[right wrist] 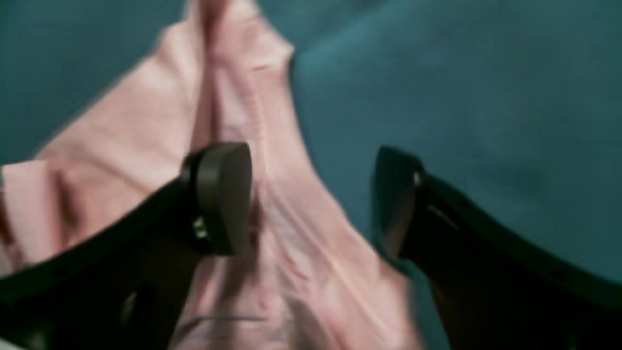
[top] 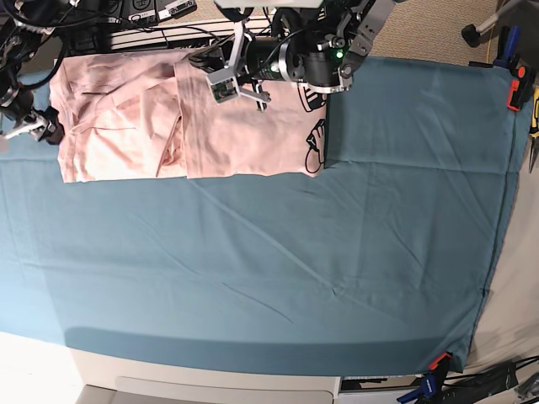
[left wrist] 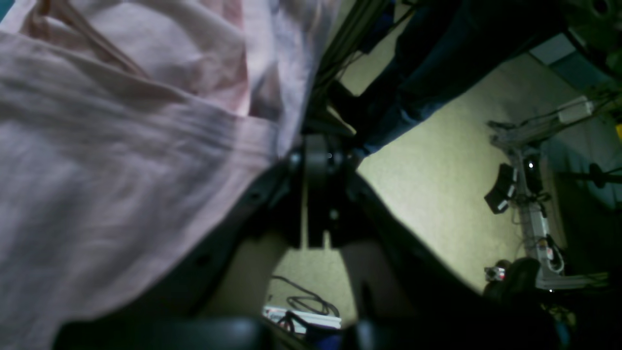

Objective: Fold the T-shirt properly
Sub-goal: 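Lay the folded end over the shirt and hold it with the left gripper, then lift the shirt end with the right gripper and fold it toward the left gripper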

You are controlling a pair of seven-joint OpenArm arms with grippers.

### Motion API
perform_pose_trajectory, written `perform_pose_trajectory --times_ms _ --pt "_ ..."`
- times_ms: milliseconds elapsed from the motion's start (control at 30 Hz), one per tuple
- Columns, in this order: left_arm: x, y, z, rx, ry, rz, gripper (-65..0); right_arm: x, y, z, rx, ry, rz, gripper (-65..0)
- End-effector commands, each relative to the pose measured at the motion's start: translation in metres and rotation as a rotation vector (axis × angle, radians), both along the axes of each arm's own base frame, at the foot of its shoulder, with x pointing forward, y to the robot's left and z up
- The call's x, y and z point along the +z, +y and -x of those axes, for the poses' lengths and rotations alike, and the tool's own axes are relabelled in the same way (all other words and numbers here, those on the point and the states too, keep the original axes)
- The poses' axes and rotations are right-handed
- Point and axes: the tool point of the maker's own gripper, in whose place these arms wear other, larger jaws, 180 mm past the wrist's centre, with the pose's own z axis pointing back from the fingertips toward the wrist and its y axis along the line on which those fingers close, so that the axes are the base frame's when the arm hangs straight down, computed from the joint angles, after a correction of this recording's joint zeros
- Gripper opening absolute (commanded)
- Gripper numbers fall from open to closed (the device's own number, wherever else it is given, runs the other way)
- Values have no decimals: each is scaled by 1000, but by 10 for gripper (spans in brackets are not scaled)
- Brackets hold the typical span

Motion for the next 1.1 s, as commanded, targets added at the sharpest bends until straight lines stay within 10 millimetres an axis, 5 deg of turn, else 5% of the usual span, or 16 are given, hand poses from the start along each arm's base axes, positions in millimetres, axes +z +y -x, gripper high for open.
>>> perform_pose_trajectory --times_ms 0,200,367,800,867,1067 --pt "15 -5 -2 0 -14 60 -650 11 -6 -5 20 -31 -10 -250" --pt "15 -5 -2 -1 -14 56 -650 -4 5 -2 33 -32 -231 -250" --pt "15 -5 -1 -1 -11 57 -650 -9 7 6 45 9 -253 -250" --pt "14 -5 -1 -1 -12 56 -650 -12 53 -10 190 -18 -349 -254" --pt "14 -5 -1 -1 -12 56 -650 -6 55 -15 192 -56 -371 -303" --pt "14 -5 -1 -1 -12 55 -650 9 60 -24 186 -143 -429 -650"
